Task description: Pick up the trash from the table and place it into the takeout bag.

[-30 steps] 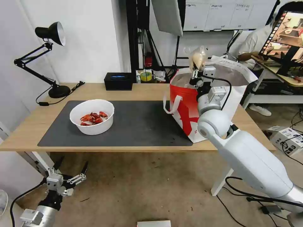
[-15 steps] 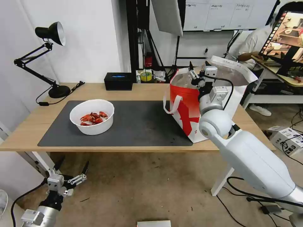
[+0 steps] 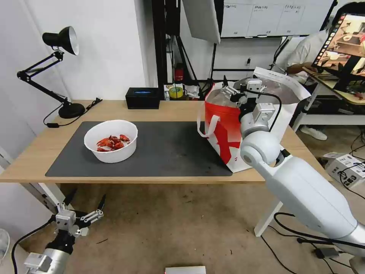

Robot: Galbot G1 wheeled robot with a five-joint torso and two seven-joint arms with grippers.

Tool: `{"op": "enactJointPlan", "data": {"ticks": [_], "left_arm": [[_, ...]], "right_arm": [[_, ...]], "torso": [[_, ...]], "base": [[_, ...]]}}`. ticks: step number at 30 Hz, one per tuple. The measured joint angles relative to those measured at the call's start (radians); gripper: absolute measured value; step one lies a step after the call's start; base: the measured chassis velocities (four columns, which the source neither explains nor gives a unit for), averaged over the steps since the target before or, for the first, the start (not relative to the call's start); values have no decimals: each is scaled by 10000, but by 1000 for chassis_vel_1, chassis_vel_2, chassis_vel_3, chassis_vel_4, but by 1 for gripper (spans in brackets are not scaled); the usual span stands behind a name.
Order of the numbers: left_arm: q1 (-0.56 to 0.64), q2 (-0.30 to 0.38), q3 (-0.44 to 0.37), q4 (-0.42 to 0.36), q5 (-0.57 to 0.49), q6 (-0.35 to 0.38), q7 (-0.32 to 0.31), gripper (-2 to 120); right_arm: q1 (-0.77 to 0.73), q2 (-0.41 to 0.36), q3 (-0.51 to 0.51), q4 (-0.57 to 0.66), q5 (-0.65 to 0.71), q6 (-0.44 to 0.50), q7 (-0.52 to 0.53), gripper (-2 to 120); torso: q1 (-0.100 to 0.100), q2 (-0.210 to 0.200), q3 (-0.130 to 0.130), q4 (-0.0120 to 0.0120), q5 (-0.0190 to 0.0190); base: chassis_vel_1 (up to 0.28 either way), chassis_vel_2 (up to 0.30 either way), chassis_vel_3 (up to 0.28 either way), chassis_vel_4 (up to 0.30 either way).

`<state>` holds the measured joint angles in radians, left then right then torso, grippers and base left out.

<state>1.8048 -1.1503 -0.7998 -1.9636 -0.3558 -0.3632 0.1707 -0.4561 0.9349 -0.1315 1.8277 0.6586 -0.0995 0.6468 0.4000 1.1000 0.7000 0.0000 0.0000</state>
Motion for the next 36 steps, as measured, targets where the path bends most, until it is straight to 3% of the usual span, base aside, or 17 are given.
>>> {"op": "enactJointPlan", "data": {"ticks": [6, 10, 12, 24, 28, 32, 36], "left_arm": [[-14, -5, -13, 0, -15, 3, 0, 100], [-25, -19, -23, 15, -21, 4, -1, 100], [-44, -20, -32, 28, -33, 4, -6, 100], [127, -138, -399, -127, -100, -51, -9, 100], [303, -350, -607, -260, -80, -116, -5, 100], [348, -405, -654, -326, -71, -119, 1, 100], [394, -480, -710, -352, -67, -127, 3, 100]], "right_arm": [[-40, -62, -5, 175, 99, 6, -250, 100], [-220, -233, -52, 568, 523, 111, -962, 100], [-476, -432, -80, 1005, 1144, 322, -1669, 100], [-2949, -2097, 457, 2728, 1498, 1055, -4803, 100], [-3444, -2168, 351, 3006, 1577, 1214, -4986, 100], [-3939, -2178, 424, 3174, 1537, 1375, -5045, 100], [-5285, -2188, 1022, 3292, 1049, 1646, -5181, 100]], "torso": [[0, 0, 0, 0, 0], [0, 0, 0, 0, 0], [0, 0, 0, 0, 0], [-1, 0, -1, -5, 1], [0, 0, -1, 6, 0], [-1, 0, 0, -1, 0], [0, 0, 0, 1, 1]], "base": [[0, 0, 0, 0], [0, 0, 0, 0], [0, 0, 0, 0], [0, 0, 0, 0], [0, 0, 0, 0], [0, 0, 0, 0], [0, 0, 0, 0]]}}
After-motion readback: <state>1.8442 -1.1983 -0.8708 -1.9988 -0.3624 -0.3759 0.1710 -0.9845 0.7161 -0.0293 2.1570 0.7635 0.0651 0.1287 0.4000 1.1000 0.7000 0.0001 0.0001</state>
